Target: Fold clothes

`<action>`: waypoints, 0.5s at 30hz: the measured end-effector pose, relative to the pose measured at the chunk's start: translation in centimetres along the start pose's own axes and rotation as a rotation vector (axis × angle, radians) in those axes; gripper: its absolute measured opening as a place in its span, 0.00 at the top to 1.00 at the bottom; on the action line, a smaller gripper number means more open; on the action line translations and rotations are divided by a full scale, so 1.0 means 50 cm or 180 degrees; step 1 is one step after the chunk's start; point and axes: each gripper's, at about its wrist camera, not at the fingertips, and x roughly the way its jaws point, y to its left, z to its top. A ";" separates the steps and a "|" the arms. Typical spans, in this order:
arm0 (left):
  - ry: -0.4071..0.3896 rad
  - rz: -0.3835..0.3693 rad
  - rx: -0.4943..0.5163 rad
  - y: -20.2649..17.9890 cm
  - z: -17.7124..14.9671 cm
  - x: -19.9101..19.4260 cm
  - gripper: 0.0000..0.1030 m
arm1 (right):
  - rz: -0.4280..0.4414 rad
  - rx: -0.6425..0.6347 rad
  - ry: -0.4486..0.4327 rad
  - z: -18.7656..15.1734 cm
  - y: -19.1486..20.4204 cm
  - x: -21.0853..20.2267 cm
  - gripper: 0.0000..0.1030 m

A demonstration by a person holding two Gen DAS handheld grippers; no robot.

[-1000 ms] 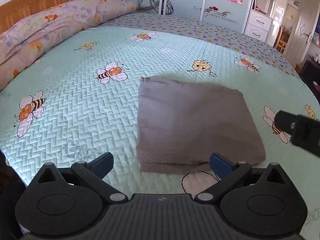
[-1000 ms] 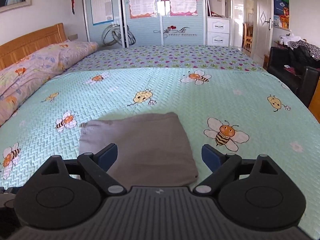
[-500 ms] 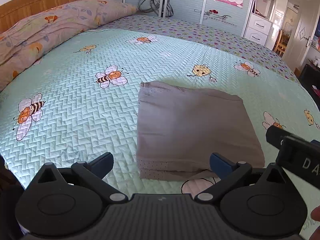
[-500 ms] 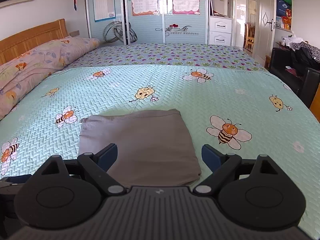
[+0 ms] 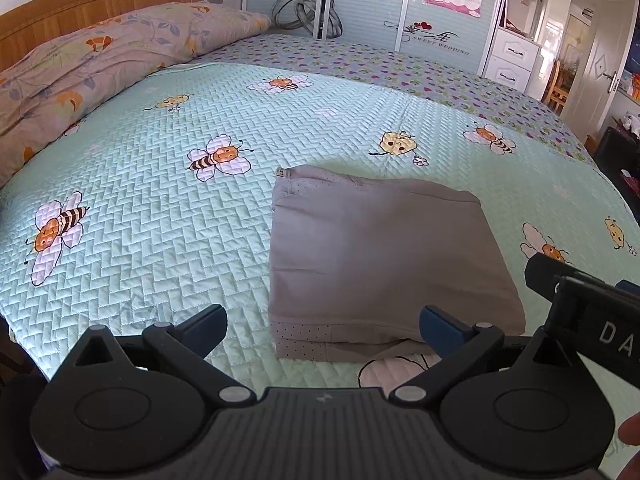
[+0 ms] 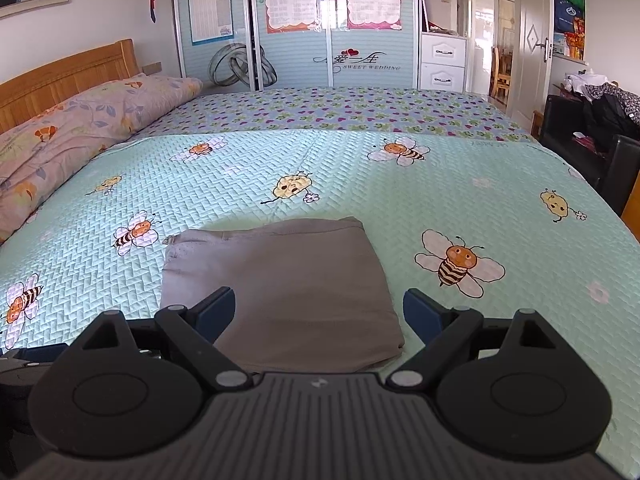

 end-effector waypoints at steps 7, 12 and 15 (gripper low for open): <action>0.0022 -0.0017 0.0025 0.001 0.000 0.004 0.01 | 0.0022 0.0016 0.0015 -0.002 0.001 0.004 0.11; 0.0083 -0.0058 0.0051 0.003 0.002 0.009 0.01 | 0.0049 0.0027 0.0032 -0.004 0.003 0.006 0.11; 0.0178 -0.0080 0.0051 0.008 0.002 0.017 0.01 | 0.0061 0.0037 0.0048 -0.005 0.001 0.007 0.11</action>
